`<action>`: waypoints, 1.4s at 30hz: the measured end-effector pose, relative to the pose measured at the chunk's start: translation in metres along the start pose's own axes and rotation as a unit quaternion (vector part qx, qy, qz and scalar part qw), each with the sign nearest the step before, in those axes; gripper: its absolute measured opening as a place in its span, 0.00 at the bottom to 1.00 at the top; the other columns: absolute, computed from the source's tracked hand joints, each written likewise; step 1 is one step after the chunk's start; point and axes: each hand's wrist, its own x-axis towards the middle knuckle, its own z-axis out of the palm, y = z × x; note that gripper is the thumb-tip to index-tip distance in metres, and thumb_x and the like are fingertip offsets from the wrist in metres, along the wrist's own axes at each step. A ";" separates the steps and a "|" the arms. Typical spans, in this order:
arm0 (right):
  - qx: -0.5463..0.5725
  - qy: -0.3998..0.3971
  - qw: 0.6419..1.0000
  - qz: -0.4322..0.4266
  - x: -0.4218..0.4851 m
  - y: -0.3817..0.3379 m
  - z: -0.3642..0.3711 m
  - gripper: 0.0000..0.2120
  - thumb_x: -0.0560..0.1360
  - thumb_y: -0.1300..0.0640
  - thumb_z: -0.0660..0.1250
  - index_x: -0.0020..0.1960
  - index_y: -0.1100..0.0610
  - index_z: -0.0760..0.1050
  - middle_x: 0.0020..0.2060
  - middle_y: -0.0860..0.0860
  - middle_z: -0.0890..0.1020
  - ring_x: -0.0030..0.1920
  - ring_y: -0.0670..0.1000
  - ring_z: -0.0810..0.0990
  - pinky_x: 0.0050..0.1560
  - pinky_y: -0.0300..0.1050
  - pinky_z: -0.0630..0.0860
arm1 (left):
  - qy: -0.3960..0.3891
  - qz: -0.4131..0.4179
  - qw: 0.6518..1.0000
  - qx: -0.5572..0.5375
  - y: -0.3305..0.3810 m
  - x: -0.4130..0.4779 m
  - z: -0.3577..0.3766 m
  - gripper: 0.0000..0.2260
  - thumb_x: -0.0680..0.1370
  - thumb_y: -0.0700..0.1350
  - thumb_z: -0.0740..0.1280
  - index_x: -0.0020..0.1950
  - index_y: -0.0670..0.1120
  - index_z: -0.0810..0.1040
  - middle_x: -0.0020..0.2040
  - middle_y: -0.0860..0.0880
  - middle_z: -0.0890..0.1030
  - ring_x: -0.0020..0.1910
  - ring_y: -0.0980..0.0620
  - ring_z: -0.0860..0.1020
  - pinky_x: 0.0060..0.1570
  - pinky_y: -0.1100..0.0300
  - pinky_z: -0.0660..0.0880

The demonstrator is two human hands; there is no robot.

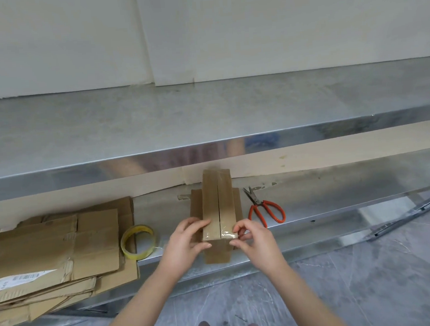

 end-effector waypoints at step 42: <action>0.289 0.021 0.947 0.140 -0.046 -0.063 -0.029 0.22 0.73 0.29 0.52 0.55 0.39 0.75 0.51 0.41 0.82 0.54 0.41 0.80 0.53 0.47 0.80 | -0.001 -0.181 0.957 -0.226 0.096 -0.027 -0.014 0.26 0.70 0.73 0.55 0.59 0.58 0.67 0.65 0.53 0.71 0.58 0.56 0.72 0.46 0.58 0.71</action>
